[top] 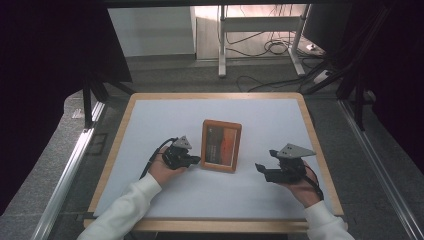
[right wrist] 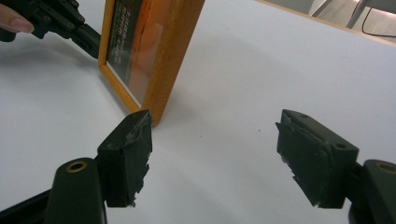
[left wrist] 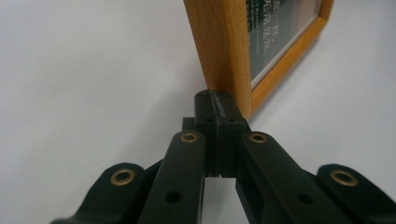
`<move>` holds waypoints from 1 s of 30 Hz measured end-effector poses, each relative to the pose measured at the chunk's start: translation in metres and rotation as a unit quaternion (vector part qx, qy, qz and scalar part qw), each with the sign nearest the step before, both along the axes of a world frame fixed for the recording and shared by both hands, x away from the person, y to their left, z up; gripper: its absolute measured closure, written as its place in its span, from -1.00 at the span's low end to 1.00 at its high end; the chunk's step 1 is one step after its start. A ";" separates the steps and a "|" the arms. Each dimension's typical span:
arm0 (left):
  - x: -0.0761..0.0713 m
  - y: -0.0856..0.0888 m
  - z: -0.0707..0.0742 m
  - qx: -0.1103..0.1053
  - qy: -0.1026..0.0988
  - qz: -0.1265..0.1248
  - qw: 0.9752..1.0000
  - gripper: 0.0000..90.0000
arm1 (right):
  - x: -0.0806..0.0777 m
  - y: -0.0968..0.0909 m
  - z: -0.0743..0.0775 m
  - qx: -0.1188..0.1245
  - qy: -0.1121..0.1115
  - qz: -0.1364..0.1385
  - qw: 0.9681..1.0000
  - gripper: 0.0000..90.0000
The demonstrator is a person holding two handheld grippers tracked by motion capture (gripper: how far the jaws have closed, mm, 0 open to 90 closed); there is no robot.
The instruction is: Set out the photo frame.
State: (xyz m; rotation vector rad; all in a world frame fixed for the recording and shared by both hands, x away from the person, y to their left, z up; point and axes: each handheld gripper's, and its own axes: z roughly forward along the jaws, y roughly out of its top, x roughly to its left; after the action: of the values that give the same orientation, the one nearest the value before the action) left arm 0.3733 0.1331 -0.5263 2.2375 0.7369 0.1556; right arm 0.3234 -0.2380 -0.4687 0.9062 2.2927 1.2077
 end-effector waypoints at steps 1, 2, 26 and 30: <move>0.000 0.000 0.000 0.000 0.000 -0.001 1.000 1.00 | 0.000 -0.001 0.000 -0.001 -0.001 0.000 1.000 -0.40; -0.001 -0.001 0.000 0.001 0.000 -0.002 1.000 1.00 | 0.000 -0.001 0.000 0.000 0.000 -0.001 1.000 -0.40; -0.011 0.026 0.004 -0.015 -0.002 0.037 0.999 0.95 | 0.004 0.001 -0.011 -0.011 0.017 0.010 1.000 -0.42; -0.015 0.040 0.007 -0.026 -0.010 0.056 0.998 0.81 | 0.005 -0.001 -0.014 -0.013 0.019 0.008 1.000 -0.43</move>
State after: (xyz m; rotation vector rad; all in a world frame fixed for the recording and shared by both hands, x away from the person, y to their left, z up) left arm 0.3583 0.1736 -0.5194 2.1421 0.8471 0.2113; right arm 0.3281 -0.2387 -0.4823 0.9116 2.3429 1.1747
